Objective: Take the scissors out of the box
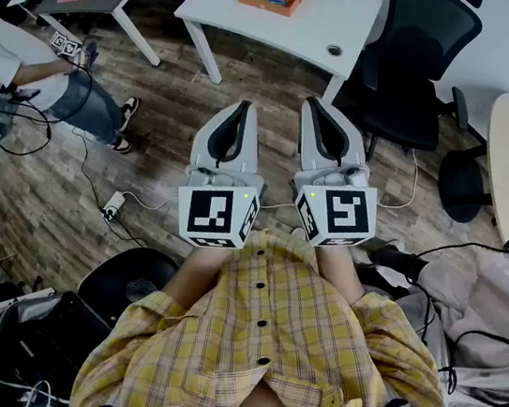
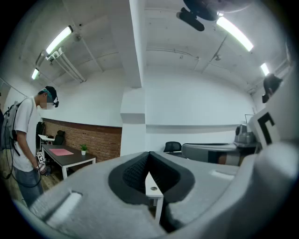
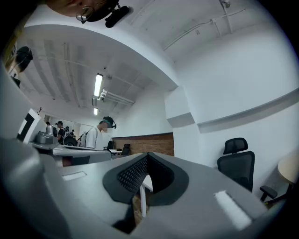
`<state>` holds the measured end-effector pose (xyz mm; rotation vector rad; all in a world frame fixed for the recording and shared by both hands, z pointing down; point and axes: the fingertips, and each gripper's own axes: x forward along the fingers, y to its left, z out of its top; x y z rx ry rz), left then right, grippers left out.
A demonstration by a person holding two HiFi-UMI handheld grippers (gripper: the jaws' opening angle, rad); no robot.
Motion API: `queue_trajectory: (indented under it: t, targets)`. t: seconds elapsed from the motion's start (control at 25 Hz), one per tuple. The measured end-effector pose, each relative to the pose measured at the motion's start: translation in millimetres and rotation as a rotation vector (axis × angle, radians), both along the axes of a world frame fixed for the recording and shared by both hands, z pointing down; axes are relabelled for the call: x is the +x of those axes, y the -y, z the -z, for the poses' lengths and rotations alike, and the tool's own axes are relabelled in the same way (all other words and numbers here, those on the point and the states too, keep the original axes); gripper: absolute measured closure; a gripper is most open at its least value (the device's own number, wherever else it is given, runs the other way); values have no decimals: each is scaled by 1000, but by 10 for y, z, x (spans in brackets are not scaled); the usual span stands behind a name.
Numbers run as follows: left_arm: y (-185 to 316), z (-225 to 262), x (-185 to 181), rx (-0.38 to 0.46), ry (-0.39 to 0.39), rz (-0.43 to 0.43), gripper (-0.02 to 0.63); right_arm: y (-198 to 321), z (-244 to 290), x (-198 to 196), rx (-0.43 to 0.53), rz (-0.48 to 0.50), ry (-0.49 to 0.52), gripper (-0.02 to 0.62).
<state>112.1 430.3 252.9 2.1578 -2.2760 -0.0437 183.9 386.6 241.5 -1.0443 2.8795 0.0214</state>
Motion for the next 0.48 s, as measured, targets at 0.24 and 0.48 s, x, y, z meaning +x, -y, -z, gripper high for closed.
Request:
queue_trajectory:
  t: [0.24,0.48]
  targets:
    - [-37,-23,145,-1,4,11,603,-57,-31,112,-1,26,-4,592]
    - [18,-26,282,-9,13,28,603,10,-30,252,-4,46,0,592]
